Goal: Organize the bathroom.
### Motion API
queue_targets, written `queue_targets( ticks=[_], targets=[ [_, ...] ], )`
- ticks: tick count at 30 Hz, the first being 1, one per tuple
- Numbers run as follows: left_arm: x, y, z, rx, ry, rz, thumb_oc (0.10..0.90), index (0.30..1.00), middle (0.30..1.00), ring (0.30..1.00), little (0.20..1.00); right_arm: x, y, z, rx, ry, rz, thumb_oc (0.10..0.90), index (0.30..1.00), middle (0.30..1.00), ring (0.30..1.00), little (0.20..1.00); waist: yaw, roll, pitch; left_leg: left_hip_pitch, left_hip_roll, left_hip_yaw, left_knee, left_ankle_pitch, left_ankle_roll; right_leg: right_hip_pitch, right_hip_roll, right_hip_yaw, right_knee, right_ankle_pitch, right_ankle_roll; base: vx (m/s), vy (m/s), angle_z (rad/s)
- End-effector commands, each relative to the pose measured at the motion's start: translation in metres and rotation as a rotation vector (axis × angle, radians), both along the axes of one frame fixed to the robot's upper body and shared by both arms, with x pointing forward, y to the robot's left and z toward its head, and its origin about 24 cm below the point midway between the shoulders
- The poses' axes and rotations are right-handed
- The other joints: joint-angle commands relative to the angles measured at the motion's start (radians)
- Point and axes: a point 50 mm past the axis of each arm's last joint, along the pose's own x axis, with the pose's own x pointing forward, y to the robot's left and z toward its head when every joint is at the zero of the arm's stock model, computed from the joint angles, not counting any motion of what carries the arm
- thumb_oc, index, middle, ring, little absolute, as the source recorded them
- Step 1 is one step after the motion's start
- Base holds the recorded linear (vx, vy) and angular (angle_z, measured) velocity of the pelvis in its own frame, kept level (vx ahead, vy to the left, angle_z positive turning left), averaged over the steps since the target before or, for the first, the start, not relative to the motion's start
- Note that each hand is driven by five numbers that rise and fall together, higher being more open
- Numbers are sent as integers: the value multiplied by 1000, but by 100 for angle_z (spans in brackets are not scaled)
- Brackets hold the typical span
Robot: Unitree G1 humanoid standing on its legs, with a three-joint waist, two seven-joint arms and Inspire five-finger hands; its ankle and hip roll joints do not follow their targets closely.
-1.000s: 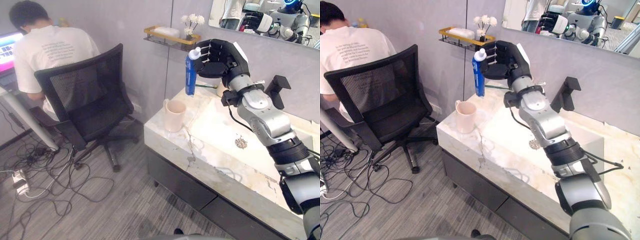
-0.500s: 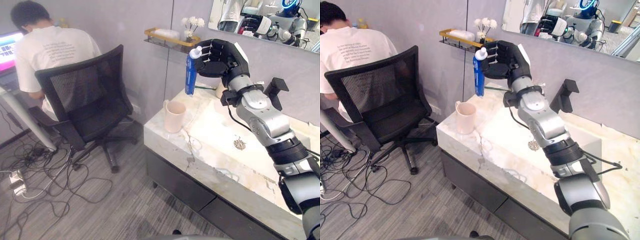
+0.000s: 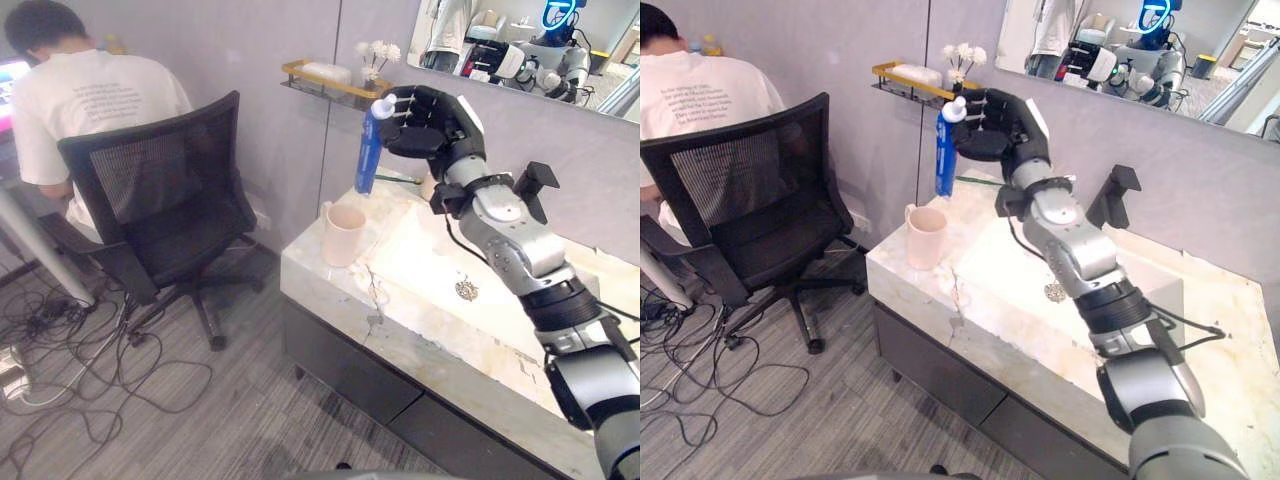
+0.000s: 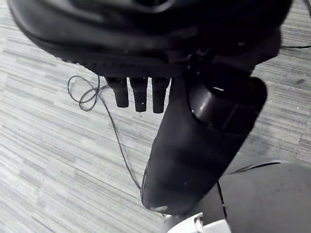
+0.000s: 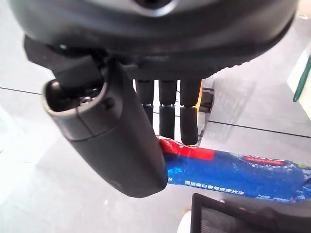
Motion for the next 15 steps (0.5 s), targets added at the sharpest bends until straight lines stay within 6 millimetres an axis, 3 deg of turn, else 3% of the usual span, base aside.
queue_targets(
  ticks=[1, 15],
  targets=[
    [2, -34, -7, -101, 1, 63, 800, 900, 900, 900, 900, -1, -12, 66, 198, -237, -23, 400, 300, 300, 300, 300, 43, 4, -45, -2, 19, 109, 161, -157, 51, -156, -24, 58, 118, 10, 84, 0, 0, 0],
    [8, -34, -7, -94, 6, 67, 800, 900, 900, 900, 900, 7, -3, 50, 282, -160, -24, 400, 300, 300, 300, 300, 41, 10, -37, -6, 12, 110, 167, -158, 55, -155, -29, 62, 119, 14, 86, 0, 0, 0]
  ],
)
